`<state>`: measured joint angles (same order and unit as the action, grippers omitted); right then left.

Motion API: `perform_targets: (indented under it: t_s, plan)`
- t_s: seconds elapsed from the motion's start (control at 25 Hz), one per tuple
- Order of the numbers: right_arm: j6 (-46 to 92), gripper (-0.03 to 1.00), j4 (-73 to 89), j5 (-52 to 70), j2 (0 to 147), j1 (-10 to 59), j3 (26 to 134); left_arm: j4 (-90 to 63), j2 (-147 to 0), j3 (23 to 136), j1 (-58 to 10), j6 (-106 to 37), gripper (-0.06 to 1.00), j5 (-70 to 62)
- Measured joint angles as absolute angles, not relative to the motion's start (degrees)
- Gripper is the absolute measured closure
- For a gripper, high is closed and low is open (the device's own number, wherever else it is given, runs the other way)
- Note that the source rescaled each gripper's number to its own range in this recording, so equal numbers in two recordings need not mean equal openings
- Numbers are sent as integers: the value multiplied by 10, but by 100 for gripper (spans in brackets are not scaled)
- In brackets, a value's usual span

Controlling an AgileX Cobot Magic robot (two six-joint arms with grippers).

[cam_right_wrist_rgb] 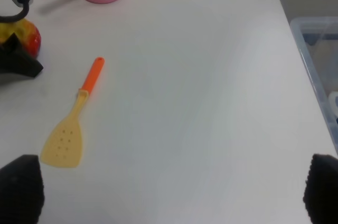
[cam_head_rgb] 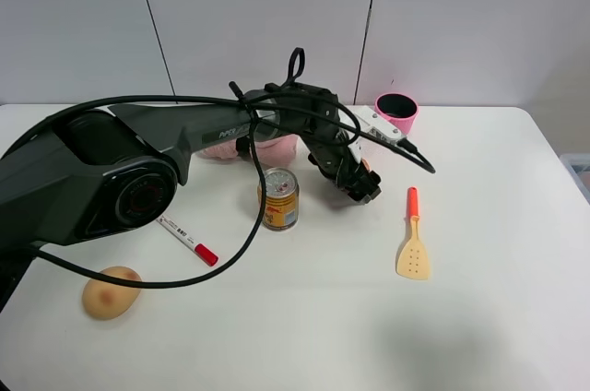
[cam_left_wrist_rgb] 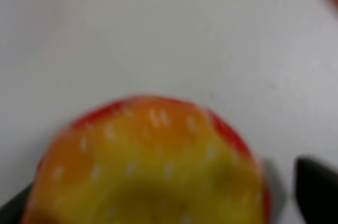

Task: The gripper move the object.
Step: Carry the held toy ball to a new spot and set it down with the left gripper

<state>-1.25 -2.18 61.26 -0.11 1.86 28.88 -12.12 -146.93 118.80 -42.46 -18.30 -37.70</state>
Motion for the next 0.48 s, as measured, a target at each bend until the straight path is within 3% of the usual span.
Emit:
perform_targets:
  t_s: [0.12, 0.2, 0.48]
  plan:
    - [-12, -3, -22, 613, -1, 19, 289, -129, -1469, 1188, -425, -184, 9, -377]
    - [-12, -3, -22, 613, -1, 19, 289, -130, -1469, 1188, -425, -184, 1, -377]
    - [-12, -3, -22, 613, -1, 19, 289, -130, -1469, 1189, -429, -184, -3, -376]
